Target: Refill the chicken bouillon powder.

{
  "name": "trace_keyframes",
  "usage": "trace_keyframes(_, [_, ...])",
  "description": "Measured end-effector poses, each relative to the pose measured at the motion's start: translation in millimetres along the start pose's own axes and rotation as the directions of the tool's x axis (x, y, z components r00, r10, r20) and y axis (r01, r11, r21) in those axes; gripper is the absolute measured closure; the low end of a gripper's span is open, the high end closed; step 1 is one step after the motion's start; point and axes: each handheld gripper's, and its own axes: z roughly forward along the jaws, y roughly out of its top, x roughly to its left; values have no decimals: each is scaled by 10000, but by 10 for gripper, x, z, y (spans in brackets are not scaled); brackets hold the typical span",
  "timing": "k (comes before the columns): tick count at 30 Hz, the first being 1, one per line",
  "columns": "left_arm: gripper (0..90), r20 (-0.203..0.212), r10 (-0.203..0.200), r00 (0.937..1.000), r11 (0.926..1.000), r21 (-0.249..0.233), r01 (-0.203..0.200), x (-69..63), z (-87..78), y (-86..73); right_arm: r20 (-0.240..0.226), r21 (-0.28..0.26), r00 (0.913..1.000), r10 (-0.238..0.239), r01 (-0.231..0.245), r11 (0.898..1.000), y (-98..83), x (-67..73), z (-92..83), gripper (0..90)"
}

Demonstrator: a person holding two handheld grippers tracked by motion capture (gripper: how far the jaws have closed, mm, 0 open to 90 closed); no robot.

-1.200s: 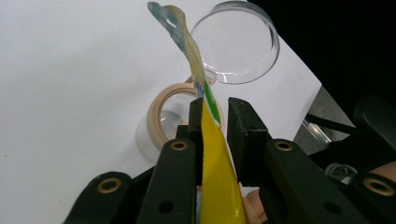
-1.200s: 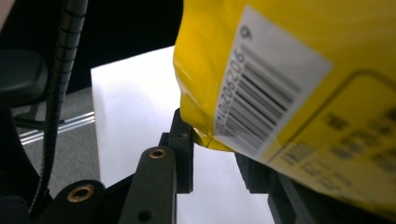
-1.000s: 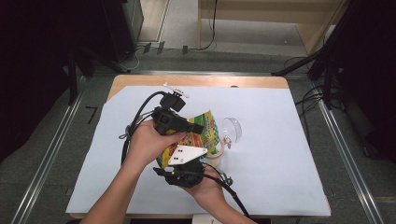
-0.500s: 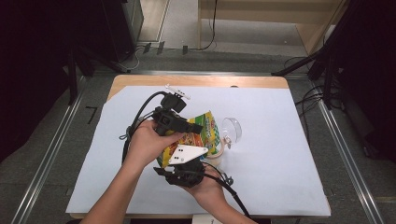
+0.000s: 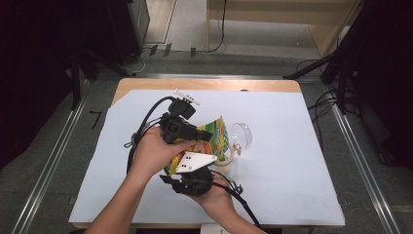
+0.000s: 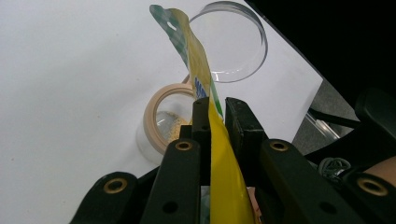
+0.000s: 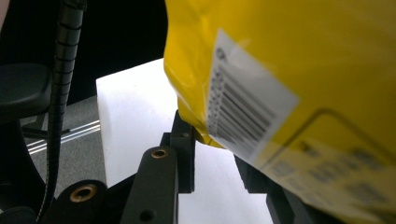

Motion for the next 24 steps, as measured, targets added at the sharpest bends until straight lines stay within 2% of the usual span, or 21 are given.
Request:
trace_keyframes(7, [836,-91,-7,10000,10000,-47,6,18,-12,-3,-39,98,10000,48,-48,9999,0,-9,15,720])
trace_keyframes(15, [866,-429,194,9989,9998,-54,-196,-6,-12,1,-16,99,10000,65,-64,9999,3,-14,14,696])
trace_keyframes(24, [859,-320,40,9995,9998,-177,-45,17,-28,4,42,89,10000,-34,34,10000,23,6,-3,716])
